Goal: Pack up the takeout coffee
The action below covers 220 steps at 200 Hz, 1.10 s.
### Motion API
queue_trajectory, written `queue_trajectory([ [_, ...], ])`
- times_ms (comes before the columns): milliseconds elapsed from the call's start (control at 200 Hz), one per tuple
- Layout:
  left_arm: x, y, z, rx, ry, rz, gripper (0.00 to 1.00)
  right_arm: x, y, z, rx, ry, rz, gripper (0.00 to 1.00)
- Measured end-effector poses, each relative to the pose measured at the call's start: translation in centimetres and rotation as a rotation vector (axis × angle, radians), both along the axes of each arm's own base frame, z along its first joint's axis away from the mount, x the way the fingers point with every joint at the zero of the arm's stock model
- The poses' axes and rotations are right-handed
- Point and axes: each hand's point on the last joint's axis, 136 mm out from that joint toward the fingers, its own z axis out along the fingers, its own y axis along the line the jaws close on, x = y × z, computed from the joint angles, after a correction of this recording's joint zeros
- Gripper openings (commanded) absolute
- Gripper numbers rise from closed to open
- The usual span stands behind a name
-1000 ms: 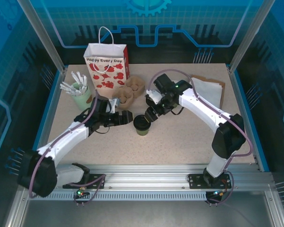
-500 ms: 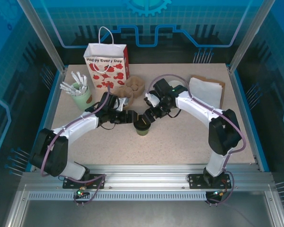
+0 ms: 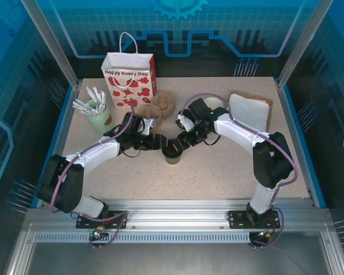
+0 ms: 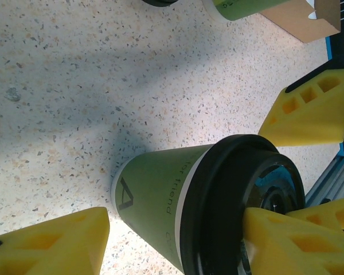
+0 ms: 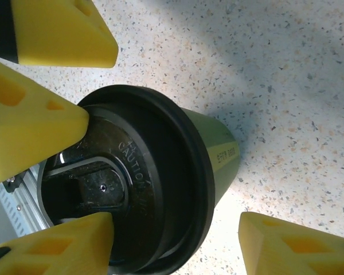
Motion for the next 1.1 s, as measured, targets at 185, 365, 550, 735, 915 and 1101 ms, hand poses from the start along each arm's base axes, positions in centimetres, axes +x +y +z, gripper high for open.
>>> queue_trajectory([
  [185,0.0,0.1,0.1,-0.01,-0.033,0.007,0.63,-0.2,0.3,0.0,0.033,0.014,0.002,0.56],
  [365,0.0,0.5,0.3,0.0,-0.034,0.032,0.69,0.3,0.2,0.5,0.024,0.0,-0.007,0.66],
  [550,0.1,0.8,1.0,-0.001,-0.011,0.075,0.75,1.1,0.0,1.4,0.001,-0.022,-0.02,0.75],
  [735,1.7,0.8,5.3,-0.026,-0.102,0.116,0.77,1.5,-0.1,3.3,0.003,-0.072,-0.031,0.78],
  [915,2.3,3.2,10.4,-0.018,-0.241,0.209,0.79,0.6,-0.6,7.6,-0.019,-0.264,-0.027,0.81],
  [1101,2.4,5.5,12.7,0.063,-0.332,0.272,0.79,-3.2,0.7,11.3,-0.011,-0.522,0.063,0.83],
])
